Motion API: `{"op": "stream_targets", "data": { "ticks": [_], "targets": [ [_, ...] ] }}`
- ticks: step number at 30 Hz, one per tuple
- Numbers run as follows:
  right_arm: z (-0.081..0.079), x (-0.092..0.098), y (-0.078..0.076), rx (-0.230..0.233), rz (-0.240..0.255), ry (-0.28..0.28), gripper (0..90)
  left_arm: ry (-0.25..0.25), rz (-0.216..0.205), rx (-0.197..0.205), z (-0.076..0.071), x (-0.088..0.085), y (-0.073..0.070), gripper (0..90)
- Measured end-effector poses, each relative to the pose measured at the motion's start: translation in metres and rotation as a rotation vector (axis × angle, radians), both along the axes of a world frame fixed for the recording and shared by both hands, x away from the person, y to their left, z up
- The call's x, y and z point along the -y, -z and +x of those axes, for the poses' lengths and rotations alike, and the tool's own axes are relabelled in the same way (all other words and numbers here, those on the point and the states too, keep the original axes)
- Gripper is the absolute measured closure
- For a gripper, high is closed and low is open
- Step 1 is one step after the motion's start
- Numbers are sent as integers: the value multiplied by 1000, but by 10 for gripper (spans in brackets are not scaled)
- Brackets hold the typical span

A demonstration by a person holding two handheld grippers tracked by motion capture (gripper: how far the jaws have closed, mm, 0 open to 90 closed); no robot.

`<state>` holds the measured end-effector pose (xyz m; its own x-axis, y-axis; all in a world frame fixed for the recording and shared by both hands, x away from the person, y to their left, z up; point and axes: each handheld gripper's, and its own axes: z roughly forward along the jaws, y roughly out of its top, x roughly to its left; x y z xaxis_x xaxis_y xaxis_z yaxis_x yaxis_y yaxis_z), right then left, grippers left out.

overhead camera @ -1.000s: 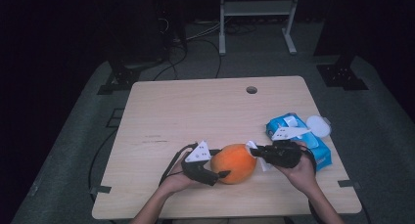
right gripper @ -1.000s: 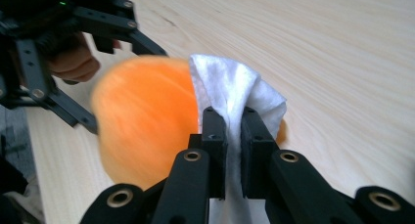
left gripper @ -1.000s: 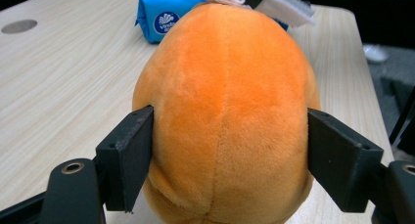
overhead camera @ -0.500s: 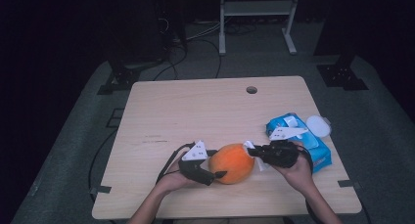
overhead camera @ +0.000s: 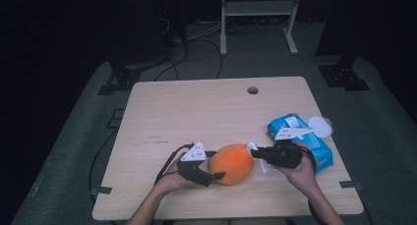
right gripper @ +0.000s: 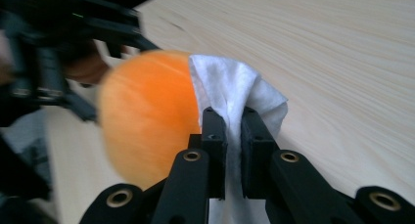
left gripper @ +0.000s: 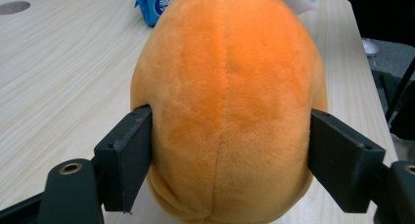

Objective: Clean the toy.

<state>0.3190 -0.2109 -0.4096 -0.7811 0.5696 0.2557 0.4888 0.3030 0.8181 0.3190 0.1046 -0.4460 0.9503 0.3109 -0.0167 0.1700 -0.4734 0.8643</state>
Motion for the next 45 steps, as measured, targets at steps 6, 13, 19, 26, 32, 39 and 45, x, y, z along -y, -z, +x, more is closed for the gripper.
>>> {"op": "stream_targets", "data": {
  "ticks": [6,13,19,26,32,39,45],
  "targets": [
    [7,4,9,-33,-10,10,819,-2,0,-11,1,-1,0,222],
    [8,6,8,-39,-17,30,820,14,16,21,-3,4,-2,223],
    [5,2,-4,4,6,17,819,25,24,48,-7,11,-5,221],
    [2,-1,-5,30,-37,30,820,17,17,52,-8,18,-7,218],
    [-10,-25,-17,87,-47,-47,819,6,10,47,-8,18,-7,220],
    [-2,-9,-11,58,-44,18,820,-15,-69,26,-7,22,-11,264],
    [-15,-31,-26,123,-51,-41,820,-29,-73,66,-12,33,-14,284]
  ]
}}
